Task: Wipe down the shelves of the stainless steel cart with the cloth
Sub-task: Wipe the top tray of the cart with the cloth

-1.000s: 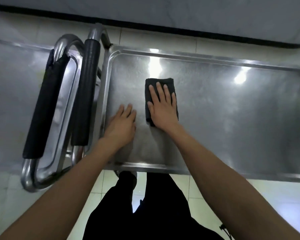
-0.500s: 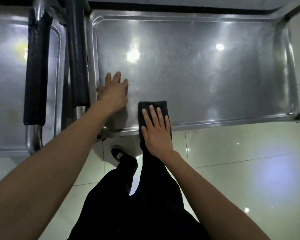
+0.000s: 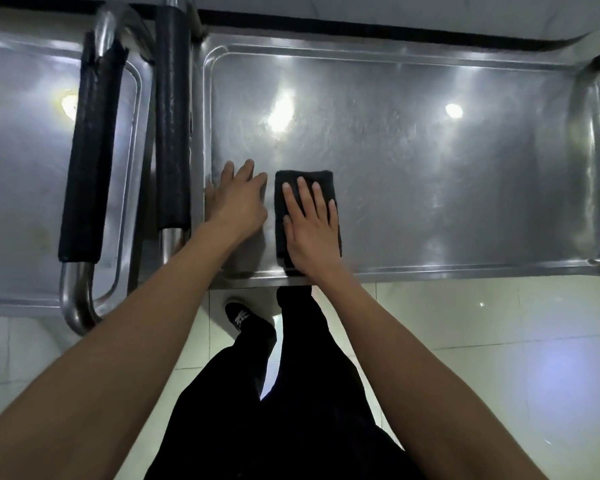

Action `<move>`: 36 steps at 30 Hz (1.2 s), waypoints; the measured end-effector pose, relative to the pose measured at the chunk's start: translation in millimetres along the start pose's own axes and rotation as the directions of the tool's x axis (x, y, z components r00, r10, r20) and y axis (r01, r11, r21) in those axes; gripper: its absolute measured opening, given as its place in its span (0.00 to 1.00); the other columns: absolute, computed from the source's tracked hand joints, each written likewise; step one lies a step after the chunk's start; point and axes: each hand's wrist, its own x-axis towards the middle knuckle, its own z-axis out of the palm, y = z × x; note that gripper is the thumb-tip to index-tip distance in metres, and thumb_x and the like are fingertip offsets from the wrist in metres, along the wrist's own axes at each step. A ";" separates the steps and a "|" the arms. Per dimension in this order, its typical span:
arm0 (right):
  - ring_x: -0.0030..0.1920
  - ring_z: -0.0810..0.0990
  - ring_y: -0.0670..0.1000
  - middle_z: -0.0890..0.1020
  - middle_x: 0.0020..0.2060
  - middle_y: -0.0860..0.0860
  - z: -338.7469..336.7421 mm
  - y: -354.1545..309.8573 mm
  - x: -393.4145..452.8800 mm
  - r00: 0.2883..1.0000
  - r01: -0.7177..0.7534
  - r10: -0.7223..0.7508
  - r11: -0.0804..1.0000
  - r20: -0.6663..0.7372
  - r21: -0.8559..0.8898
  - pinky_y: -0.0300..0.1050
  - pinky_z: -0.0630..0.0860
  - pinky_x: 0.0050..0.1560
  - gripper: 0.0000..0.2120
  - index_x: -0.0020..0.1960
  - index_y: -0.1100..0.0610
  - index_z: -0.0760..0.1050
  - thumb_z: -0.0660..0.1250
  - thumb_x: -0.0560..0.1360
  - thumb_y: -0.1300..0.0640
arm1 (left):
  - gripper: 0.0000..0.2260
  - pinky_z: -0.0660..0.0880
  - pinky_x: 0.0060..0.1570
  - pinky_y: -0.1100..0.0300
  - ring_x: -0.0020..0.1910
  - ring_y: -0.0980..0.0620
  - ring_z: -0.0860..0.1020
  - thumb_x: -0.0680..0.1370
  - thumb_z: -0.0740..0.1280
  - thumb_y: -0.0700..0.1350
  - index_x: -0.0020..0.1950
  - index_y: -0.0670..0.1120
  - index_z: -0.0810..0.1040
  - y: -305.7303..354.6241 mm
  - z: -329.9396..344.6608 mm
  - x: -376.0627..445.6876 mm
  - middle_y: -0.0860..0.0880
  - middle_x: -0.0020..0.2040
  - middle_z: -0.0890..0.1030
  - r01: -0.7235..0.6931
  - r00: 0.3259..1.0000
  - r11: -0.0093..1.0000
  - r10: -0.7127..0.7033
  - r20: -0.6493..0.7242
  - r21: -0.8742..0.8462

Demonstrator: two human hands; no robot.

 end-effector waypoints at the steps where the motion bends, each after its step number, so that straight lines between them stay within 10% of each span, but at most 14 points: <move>1: 0.81 0.42 0.53 0.47 0.82 0.49 -5.4 2.1 15.9 1.000 0.014 -0.014 1.000 0.007 0.001 0.60 0.45 0.79 0.28 0.82 0.47 0.45 0.49 0.84 0.50 | 0.23 0.60 0.71 0.33 0.78 0.41 0.54 0.79 0.61 0.42 0.74 0.52 0.67 0.0 0.7 -0.1 0.49 0.80 0.57 0.007 1.000 1.000 -0.007 0.002 -0.014; 20: 0.81 0.47 0.55 0.51 0.81 0.51 -63.3 -11.8 292.0 0.949 0.312 -0.314 0.945 -0.006 -0.101 0.61 0.46 0.79 0.27 0.82 0.48 0.50 0.47 0.84 0.49 | 0.17 0.60 0.70 0.34 0.79 0.47 0.55 0.80 0.60 0.48 0.68 0.52 0.76 23.3 1.4 6.2 0.52 0.77 0.65 0.245 0.967 0.956 -0.253 -0.030 -0.165; 36: 0.81 0.47 0.54 0.52 0.81 0.49 -35.0 -21.6 196.7 0.871 0.488 -0.482 0.871 0.099 -0.059 0.59 0.46 0.79 0.26 0.82 0.47 0.50 0.48 0.84 0.49 | 0.15 0.64 0.68 0.42 0.73 0.43 0.67 0.79 0.65 0.46 0.65 0.47 0.79 44.9 38.9 -63.9 0.46 0.71 0.74 0.264 0.934 0.945 -0.300 -0.191 -0.195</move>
